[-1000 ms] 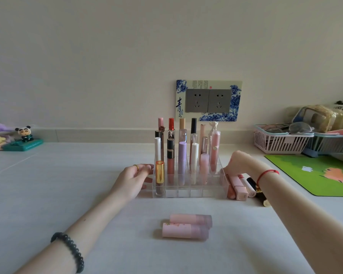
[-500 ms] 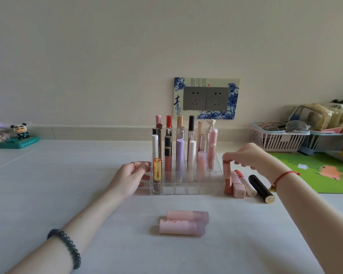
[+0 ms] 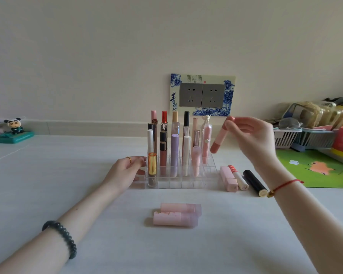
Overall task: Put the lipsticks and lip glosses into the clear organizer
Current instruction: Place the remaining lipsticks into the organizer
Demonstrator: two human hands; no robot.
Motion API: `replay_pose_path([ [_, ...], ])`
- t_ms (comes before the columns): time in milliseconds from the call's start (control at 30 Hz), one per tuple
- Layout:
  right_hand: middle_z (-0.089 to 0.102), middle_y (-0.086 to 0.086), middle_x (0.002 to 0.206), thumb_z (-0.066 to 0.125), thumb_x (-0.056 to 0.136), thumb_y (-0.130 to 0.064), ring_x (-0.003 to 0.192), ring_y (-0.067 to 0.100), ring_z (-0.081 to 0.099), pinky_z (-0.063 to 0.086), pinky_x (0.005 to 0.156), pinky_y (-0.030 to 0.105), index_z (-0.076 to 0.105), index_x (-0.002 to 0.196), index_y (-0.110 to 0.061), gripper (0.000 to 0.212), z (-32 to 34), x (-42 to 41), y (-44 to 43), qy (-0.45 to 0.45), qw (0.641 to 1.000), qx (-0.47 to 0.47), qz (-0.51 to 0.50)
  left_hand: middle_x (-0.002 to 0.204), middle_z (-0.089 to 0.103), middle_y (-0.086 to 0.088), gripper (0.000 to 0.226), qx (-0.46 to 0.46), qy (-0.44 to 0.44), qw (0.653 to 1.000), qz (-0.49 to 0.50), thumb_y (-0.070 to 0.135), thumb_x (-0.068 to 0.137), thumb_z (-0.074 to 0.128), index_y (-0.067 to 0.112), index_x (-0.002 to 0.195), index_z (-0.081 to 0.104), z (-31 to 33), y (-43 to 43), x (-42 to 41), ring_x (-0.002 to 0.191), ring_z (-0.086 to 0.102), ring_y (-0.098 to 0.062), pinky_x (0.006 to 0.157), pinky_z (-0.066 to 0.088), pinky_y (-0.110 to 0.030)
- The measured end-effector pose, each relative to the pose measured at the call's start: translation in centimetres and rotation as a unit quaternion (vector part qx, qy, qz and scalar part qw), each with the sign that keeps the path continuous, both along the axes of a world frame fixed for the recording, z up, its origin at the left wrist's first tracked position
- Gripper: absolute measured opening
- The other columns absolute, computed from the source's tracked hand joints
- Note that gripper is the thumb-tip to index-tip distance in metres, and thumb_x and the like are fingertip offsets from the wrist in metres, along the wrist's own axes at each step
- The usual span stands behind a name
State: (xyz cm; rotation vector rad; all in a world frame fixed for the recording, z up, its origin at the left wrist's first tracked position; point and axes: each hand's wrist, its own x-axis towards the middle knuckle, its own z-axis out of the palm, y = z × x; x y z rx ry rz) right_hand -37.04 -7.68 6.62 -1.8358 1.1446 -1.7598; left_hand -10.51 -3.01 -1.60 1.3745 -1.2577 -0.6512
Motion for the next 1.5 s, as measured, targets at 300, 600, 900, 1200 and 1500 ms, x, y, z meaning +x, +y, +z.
replay_pose_path([
  [300, 0.064, -0.014, 0.068, 0.069, 0.075, -0.023, 0.065, -0.001, 0.06, 0.049, 0.066, 0.008, 0.068, 0.078, -0.022, 0.003, -3.2, 1.5, -0.7, 0.082, 0.997, -0.001, -0.015, 0.093, 0.064, 0.0, 0.019, 0.0, 0.004, 1.0, 0.009, 0.02, 0.094, 0.044, 0.014, 0.099, 0.062, 0.1, 0.0, -0.1, 0.094, 0.059, -0.02, 0.074, 0.049, -0.029],
  [600, 0.066, -0.008, 0.07, 0.069, 0.076, -0.025, 0.068, 0.003, 0.061, 0.049, 0.065, 0.015, 0.07, 0.081, -0.016, 0.01, -4.4, 2.1, -0.9, 0.116, 0.993, 0.013, -0.018, 0.093, 0.064, 0.002, 0.017, 0.002, -0.003, 1.0, 0.013, 0.021, 0.093, 0.044, 0.017, 0.096, 0.061, 0.3, 0.2, -0.1, 0.096, 0.059, -0.022, 0.082, 0.049, -0.034],
  [900, 0.062, -0.012, 0.069, 0.065, 0.078, -0.032, 0.068, 0.006, 0.06, 0.051, 0.066, 0.024, 0.065, 0.084, -0.018, 0.015, -4.7, 2.1, -1.0, 0.133, 0.99, 0.029, -0.031, 0.097, 0.063, -0.004, 0.017, 0.004, -0.006, 1.0, 0.015, 0.021, 0.094, 0.044, 0.018, 0.096, 0.06, 0.4, 0.3, -0.2, 0.094, 0.06, -0.025, 0.08, 0.049, -0.034],
  [1200, 0.064, -0.01, 0.074, 0.066, 0.075, -0.03, 0.073, 0.011, 0.061, 0.054, 0.073, 0.034, 0.062, 0.088, -0.02, 0.017, -4.9, 2.1, -1.0, 0.148, 0.987, 0.051, -0.027, 0.099, 0.063, -0.004, 0.017, 0.005, -0.008, 1.0, 0.017, 0.022, 0.094, 0.044, 0.018, 0.096, 0.06, 0.4, 0.4, -0.2, 0.094, 0.059, -0.023, 0.08, 0.049, -0.033],
  [1500, 0.062, -0.009, 0.076, 0.067, 0.075, -0.035, 0.072, 0.008, 0.059, 0.05, 0.067, 0.024, 0.061, 0.092, -0.02, 0.023, -4.5, 1.7, -1.0, 0.158, 0.987, 0.036, -0.023, 0.098, 0.063, -0.003, 0.017, 0.005, -0.008, 1.0, 0.018, 0.021, 0.094, 0.043, 0.018, 0.094, 0.06, 0.5, 0.4, -0.3, 0.093, 0.059, -0.022, 0.081, 0.049, -0.034],
])
